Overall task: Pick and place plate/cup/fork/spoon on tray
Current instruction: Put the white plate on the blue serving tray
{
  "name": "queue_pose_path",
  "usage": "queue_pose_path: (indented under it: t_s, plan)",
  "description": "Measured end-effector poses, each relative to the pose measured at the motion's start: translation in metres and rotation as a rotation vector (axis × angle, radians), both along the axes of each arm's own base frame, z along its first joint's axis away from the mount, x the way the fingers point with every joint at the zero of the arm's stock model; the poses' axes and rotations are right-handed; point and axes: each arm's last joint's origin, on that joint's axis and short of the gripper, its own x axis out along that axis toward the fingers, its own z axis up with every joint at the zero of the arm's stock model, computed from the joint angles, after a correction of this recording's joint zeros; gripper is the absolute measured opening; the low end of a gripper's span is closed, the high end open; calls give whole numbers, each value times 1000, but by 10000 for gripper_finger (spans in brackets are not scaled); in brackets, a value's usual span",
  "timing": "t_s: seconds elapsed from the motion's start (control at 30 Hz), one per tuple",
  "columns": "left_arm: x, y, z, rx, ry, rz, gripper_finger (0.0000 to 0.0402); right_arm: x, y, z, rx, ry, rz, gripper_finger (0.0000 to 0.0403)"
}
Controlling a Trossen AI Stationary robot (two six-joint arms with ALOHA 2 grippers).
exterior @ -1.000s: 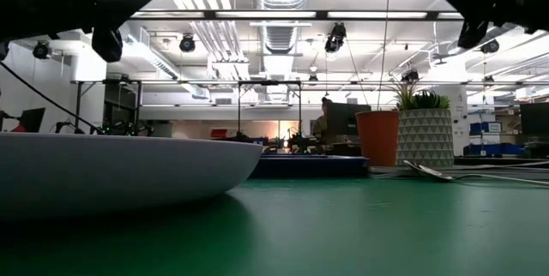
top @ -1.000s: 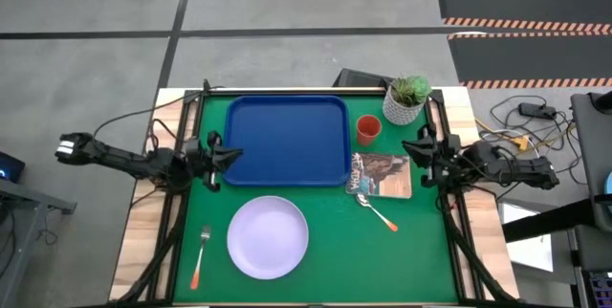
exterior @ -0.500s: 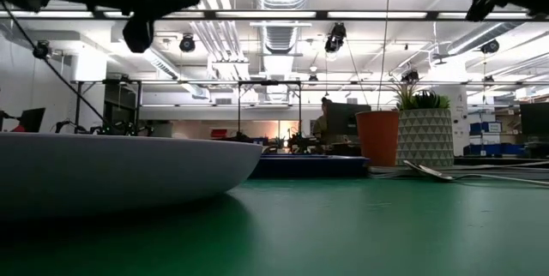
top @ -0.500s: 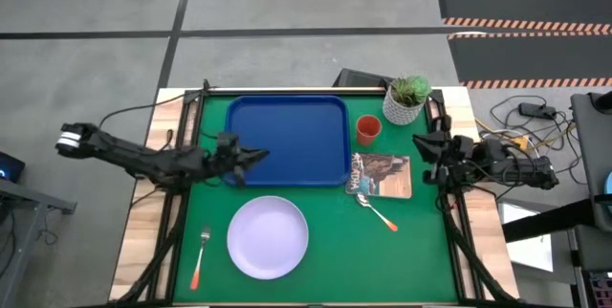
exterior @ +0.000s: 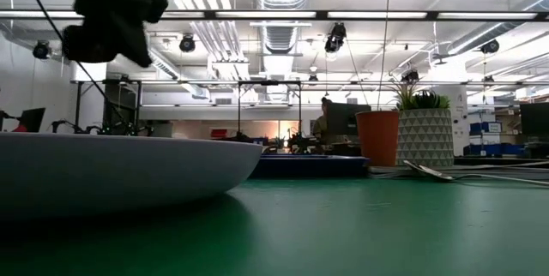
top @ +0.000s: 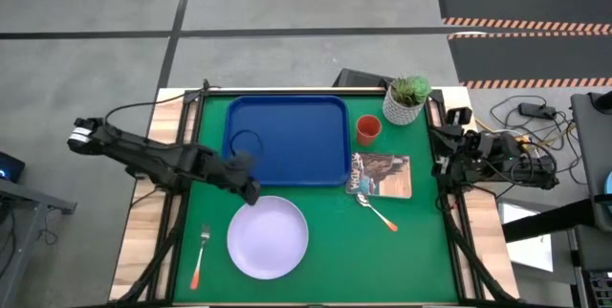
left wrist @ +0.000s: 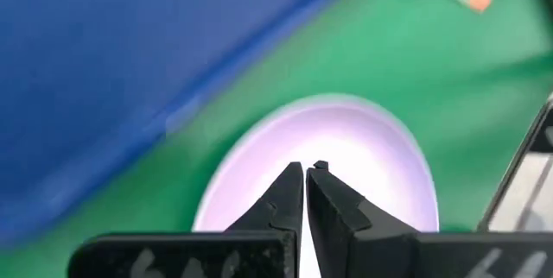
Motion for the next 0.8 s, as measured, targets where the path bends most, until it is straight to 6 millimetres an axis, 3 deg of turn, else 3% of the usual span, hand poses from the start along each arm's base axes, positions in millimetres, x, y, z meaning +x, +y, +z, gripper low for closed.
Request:
queue_pose_path:
  t_s: [0.27, 0.5, 0.8]
  plan:
    - [9, -20, -25, -140, 176, -48, 0, 4, 1, -1, -21, 26, 10, 27]
    - [15, -23, -39, -167, 257, -38, 0, 10, 7, 1, -172, 25, 184, 27]
    - [1, -19, -41, -143, 387, -32, 0, 29, 8, -6, -165, 132, 238, 27]
